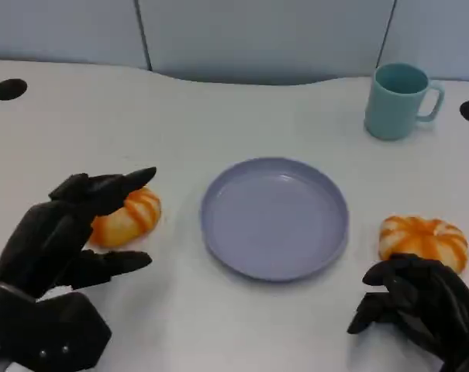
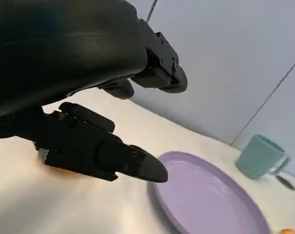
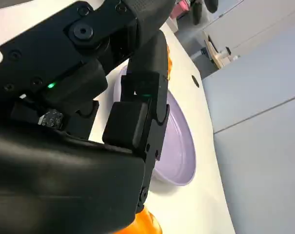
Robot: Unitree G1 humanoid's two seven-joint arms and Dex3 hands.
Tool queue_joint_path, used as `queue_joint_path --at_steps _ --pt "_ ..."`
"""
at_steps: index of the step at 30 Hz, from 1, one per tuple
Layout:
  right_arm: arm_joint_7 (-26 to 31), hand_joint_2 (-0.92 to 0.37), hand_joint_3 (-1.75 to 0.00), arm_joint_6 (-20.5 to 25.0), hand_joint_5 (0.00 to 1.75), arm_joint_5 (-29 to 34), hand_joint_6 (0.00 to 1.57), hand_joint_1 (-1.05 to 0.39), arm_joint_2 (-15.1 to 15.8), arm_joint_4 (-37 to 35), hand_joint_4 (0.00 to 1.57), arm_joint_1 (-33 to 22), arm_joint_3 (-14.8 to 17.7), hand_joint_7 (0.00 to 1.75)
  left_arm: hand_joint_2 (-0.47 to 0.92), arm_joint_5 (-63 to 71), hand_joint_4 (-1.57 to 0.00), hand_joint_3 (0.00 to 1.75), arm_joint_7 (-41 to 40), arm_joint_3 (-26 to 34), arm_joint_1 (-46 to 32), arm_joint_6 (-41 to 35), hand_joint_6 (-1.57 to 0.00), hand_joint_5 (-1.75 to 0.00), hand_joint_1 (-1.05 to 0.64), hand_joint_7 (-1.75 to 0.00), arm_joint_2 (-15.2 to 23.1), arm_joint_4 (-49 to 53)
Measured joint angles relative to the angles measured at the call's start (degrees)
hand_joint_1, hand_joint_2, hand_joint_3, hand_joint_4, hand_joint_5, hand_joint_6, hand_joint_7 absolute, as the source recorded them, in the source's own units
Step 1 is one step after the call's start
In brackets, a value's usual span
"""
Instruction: Grasp the bread from the table and place it into the plate.
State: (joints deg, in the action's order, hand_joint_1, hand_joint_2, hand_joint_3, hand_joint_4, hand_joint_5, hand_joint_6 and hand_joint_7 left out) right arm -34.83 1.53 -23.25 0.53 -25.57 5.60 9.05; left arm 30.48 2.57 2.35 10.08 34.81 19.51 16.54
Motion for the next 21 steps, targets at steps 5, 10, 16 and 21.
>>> queue_joint_path --at_steps 5,10,16,21 --pt "-0.02 -0.70 0.00 -0.16 0.67 0.00 1.44 -0.95 -0.12 -0.04 1.43 -0.01 -0.06 0.43 0.76 6.59 0.00 0.00 -0.50 -2.84 1.48 -6.77 -0.19 -0.24 -0.41 0.00 3.60 -3.39" --pt "0.02 -0.69 0.00 -0.25 0.66 -0.01 1.44 -0.96 -0.37 0.11 1.43 -0.06 -0.13 0.42 0.75 14.05 0.00 0.01 -1.21 -7.16 4.51 -12.27 -0.15 -0.16 -0.43 0.00 6.27 -4.02" --pt "0.16 -0.68 0.00 0.11 0.66 -0.06 1.45 -0.97 -0.76 0.64 1.44 -0.30 -0.30 0.41 0.75 21.43 -0.03 0.00 -1.07 -14.01 10.60 -18.93 -0.17 -0.13 -0.35 -0.01 7.81 -0.33" --pt "0.31 -0.68 0.00 0.24 0.66 0.00 1.46 -1.00 -0.93 0.82 1.43 -0.38 -0.39 0.42 0.80 22.30 -0.01 0.02 -1.00 -18.13 15.60 -21.72 -0.13 -0.07 -0.41 -0.01 7.75 6.20"
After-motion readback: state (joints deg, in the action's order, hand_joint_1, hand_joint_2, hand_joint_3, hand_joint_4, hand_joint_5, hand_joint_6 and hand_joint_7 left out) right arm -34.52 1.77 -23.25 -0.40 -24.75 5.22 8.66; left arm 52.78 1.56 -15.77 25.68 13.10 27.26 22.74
